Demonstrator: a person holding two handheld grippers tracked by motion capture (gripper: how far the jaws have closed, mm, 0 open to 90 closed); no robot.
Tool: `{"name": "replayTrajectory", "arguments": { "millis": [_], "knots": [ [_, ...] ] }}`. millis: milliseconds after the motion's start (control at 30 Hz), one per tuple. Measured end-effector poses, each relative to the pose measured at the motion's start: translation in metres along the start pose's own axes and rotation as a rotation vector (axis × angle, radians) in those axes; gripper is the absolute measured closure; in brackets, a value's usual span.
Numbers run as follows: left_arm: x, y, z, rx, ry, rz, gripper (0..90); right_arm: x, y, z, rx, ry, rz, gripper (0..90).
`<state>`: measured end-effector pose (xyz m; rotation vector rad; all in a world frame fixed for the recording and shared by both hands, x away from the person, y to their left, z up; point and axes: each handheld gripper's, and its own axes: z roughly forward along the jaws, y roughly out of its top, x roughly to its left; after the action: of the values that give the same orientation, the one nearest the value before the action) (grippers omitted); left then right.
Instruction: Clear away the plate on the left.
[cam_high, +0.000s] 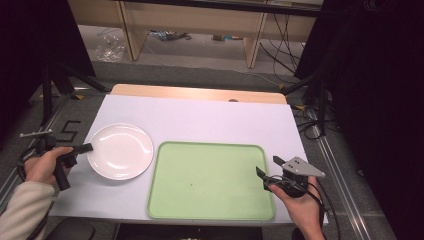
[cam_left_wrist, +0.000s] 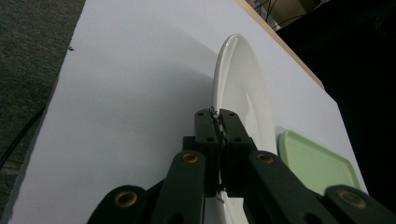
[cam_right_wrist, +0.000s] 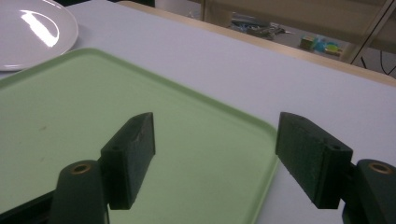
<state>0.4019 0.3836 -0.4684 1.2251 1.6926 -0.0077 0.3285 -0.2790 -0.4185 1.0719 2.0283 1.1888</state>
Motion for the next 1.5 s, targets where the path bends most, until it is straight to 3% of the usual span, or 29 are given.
{"name": "replayTrajectory", "arguments": {
  "millis": [333, 400, 433, 467, 533, 733, 1200, 1267, 1300, 1333, 1467, 1500],
  "knots": [
    [0.003, -0.001, -0.001, -0.019, -0.022, -0.043, 86.8, 0.000, 0.000, 0.000, 0.000, 0.000, -0.001, 29.7],
    [0.004, -0.001, -0.001, -0.040, -0.050, -0.053, 86.8, 0.000, 0.000, 0.000, 0.000, 0.000, -0.001, 29.7],
    [0.003, 0.000, -0.002, -0.027, -0.031, -0.058, 86.8, 0.000, 0.000, 0.000, 0.001, 0.000, -0.001, 29.7],
    [0.004, -0.001, -0.001, -0.047, -0.061, -0.067, 86.8, 0.000, 0.000, 0.000, 0.001, 0.000, 0.000, 29.8],
    [0.004, -0.001, -0.001, -0.046, -0.065, -0.073, 86.8, 0.000, 0.000, 0.000, 0.001, 0.000, -0.001, 29.8],
    [0.003, 0.000, -0.003, -0.037, -0.057, -0.077, 86.8, 0.000, 0.000, 0.001, -0.012, 0.000, 0.003, 29.8],
    [-0.002, 0.001, -0.005, -0.071, -0.093, -0.100, 86.8, -0.001, 0.000, 0.001, -0.023, -0.010, -0.011, 29.8],
    [-0.003, 0.001, -0.005, -0.071, -0.101, -0.101, 86.9, 0.000, 0.000, 0.001, -0.022, -0.010, -0.011, 29.8],
    [-0.003, 0.001, -0.004, -0.083, -0.135, -0.094, 86.9, 0.000, 0.000, 0.001, -0.016, -0.004, 0.001, 29.8],
    [-0.004, 0.001, -0.004, -0.083, -0.138, -0.098, 86.9, 0.000, 0.000, 0.001, -0.013, -0.001, 0.005, 29.8],
    [-0.006, 0.001, -0.004, -0.082, -0.137, -0.098, 86.8, -0.001, 0.000, -0.001, -0.009, -0.009, -0.011, 29.8],
    [-0.007, 0.001, -0.005, -0.068, -0.116, -0.096, 86.9, -0.001, 0.000, -0.001, -0.009, -0.009, -0.011, 29.8]
  ]
}}
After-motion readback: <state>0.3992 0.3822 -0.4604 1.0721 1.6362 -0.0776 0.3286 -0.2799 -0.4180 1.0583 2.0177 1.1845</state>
